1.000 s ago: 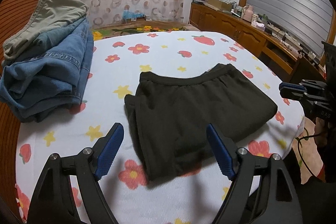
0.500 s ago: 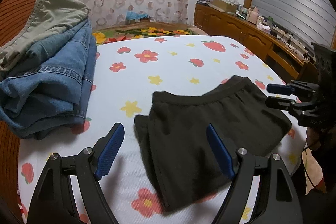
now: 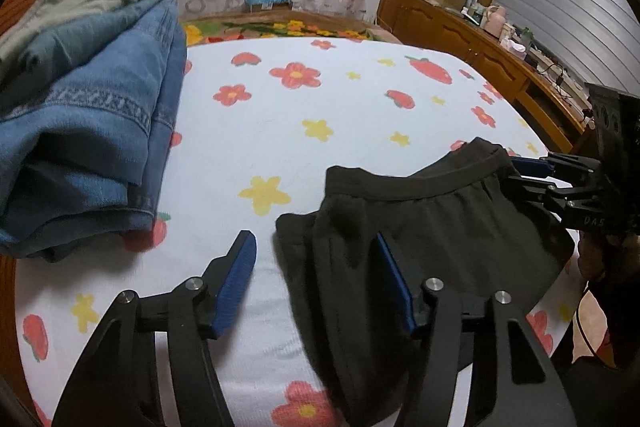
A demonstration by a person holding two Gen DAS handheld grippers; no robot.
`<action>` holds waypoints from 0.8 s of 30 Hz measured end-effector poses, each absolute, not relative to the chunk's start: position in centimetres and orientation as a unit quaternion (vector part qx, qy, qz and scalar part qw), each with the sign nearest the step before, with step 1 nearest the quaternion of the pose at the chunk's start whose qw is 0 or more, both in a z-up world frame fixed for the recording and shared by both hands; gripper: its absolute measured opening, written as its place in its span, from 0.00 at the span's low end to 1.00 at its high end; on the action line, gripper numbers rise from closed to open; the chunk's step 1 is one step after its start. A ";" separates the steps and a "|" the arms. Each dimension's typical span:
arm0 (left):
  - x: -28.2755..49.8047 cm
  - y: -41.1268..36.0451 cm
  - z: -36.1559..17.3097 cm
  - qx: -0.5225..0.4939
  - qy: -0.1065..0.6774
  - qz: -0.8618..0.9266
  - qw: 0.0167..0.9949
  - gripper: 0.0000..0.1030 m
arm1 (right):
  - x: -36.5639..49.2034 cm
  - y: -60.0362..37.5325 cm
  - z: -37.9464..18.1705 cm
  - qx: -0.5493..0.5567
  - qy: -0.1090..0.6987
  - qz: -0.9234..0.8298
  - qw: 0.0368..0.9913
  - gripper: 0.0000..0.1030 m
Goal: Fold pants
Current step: 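Move the left gripper to the waistband edge and close on it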
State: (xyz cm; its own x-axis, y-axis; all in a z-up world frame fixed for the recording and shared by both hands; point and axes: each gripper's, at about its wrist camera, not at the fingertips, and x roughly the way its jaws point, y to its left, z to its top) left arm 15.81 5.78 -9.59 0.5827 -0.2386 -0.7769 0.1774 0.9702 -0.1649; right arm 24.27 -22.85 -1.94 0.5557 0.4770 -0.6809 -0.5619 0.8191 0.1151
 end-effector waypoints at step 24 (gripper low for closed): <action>17.3 5.6 -9.8 -0.038 0.460 -0.140 0.876 0.45 | 26.6 -21.9 -2.0 -0.051 0.388 0.305 0.868 0.49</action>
State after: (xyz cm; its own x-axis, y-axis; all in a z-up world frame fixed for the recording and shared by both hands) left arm 17.28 5.60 -9.80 0.5384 -0.2800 -0.7948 0.2096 0.9580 -0.1955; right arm 26.64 -21.89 -2.00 0.5132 0.4893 -0.7052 -0.5684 0.8093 0.1480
